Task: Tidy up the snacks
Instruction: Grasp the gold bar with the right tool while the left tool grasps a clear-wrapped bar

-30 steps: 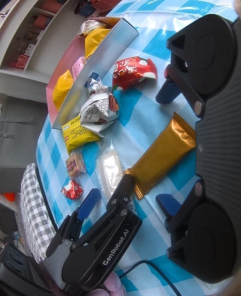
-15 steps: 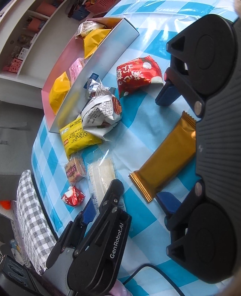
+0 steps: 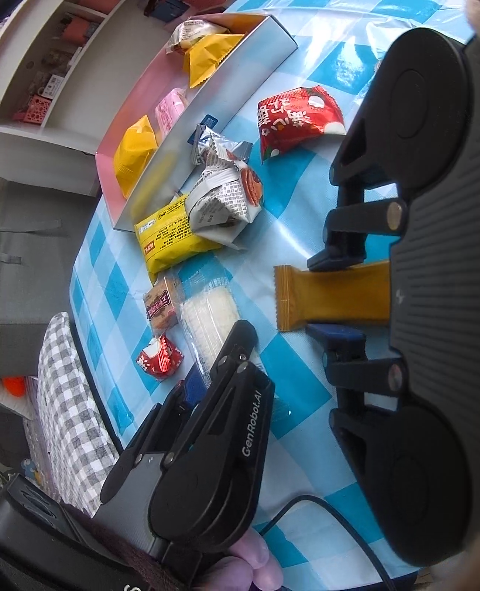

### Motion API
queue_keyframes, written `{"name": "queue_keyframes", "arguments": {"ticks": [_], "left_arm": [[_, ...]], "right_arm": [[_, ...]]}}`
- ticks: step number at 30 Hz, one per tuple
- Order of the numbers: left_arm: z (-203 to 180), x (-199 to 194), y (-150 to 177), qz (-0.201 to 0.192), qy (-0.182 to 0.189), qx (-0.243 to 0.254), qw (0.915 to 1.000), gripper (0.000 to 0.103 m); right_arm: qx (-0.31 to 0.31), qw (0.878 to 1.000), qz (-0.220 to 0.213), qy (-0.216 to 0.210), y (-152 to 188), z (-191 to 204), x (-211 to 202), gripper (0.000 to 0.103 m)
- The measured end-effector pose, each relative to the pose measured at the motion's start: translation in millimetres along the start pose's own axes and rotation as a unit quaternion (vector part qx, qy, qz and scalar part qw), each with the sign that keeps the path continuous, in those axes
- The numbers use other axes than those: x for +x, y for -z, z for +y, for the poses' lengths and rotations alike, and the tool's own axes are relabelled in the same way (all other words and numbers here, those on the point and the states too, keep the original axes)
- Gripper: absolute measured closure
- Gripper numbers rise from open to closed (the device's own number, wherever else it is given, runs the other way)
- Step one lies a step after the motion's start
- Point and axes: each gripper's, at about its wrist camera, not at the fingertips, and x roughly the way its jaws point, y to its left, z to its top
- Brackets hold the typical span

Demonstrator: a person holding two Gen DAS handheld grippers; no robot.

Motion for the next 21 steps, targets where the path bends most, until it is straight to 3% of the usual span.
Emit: {"name": "queue_keyframes", "arguments": {"ticks": [21], "left_arm": [[4, -29, -11, -0.017, 0.021, -0.009, 0.9996, 0.086]], "right_arm": [[0.029, 0.999, -0.03, 0.014, -9, -10, -26, 0.077]]}}
